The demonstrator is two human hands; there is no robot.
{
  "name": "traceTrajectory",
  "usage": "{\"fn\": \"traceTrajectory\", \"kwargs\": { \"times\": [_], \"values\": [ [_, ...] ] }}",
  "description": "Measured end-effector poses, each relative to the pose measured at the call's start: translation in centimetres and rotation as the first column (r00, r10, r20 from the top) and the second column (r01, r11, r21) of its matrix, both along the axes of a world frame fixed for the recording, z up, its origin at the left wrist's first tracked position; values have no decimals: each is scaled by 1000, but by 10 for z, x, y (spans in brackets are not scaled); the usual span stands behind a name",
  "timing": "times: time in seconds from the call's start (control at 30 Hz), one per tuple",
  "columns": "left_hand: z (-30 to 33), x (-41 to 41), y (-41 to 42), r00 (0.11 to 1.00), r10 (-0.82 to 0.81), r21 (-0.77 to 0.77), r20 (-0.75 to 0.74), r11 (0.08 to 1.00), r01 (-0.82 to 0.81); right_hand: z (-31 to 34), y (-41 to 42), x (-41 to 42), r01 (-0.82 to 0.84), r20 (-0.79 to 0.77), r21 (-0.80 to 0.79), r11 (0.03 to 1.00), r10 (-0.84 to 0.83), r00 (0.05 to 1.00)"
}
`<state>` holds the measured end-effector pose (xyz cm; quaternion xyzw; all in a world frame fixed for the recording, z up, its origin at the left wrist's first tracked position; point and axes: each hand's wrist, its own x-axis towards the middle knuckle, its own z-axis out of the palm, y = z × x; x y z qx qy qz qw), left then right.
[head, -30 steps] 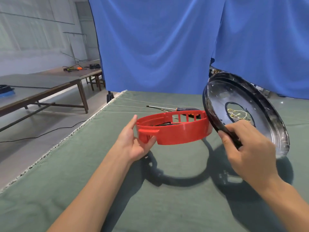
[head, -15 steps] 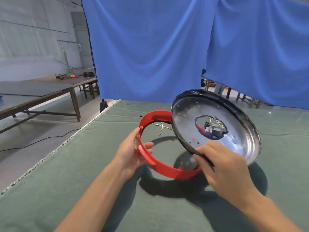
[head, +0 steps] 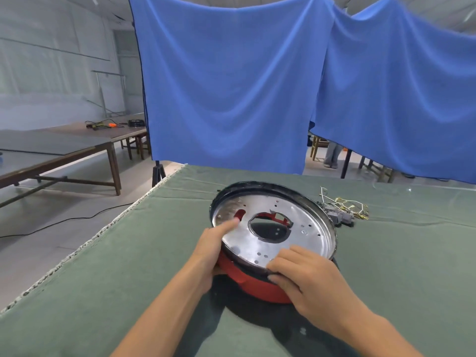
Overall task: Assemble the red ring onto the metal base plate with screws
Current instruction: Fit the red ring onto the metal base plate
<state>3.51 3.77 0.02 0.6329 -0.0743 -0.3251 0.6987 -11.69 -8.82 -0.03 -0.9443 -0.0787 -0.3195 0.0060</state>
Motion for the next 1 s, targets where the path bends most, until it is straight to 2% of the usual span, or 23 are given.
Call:
{"fn": "traceTrajectory", "kwargs": {
  "times": [0.1, 0.17, 0.23, 0.3, 0.37, 0.43, 0.47, 0.53, 0.6, 0.63, 0.7, 0.77, 0.83, 0.9, 0.93, 1.0],
  "values": [
    [-2, 2, 1, 996, 71, 76, 50, 994, -74, 1, 3, -1, -18, -38, 26, 1000, 19, 999],
    [2, 2, 4, 990, 117, 99, 78, 987, -125, 0, 2, -2, -25, -51, 122, 992, 31, 998],
    [7, 5, 9, 980, 176, 102, 96, 977, -186, -1, 1, -2, -26, 18, 256, 966, 22, 1000],
    [10, 9, 16, 968, 232, 101, 95, 965, -241, -1, -4, 0, 1, 146, 392, 920, -64, 987],
    [11, 12, 25, 956, 281, 80, 84, 954, -288, -1, -14, 6, 117, 183, 506, 855, -239, 954],
    [14, 14, 31, 946, 310, 81, 96, 945, -318, -3, -26, 14, 288, 74, 625, 725, -422, 903],
    [14, 15, 34, 944, 311, 91, 109, 943, -321, -5, -32, 19, 362, -31, 695, 622, -477, 878],
    [20, 15, 40, 944, 283, 141, 168, 941, -307, -9, -43, 28, 418, -238, 821, 388, -433, 869],
    [22, 20, 49, 951, 231, 209, 206, 939, -273, -12, -47, 37, 405, -347, 892, 200, -272, 898],
    [24, 22, 52, 956, 205, 227, 210, 941, -251, -14, -46, 41, 401, -364, 902, 161, -216, 906],
    [32, 24, 53, 958, 141, 315, 249, 924, -218, -19, -45, 46, 406, -370, 890, 205, -192, 909],
    [35, 32, 52, 935, 47, 452, 352, 866, -214, -22, -43, 50, 424, -377, 868, 258, -213, 901],
    [30, 37, 51, 880, -8, 545, 475, 788, -287, -21, -41, 52, 439, -384, 859, 263, -237, 892],
    [22, 34, 49, 783, -42, 589, 620, 684, -430, -20, -40, 53, 436, -376, 866, 246, -253, 891],
    [20, 29, 47, 701, -93, 591, 707, 622, -514, -20, -40, 54, 429, -370, 872, 237, -257, 893],
    [21, 18, 40, 441, -292, 528, 849, 504, -683, -21, -39, 54, 410, -349, 883, 229, -265, 899]
  ]
}}
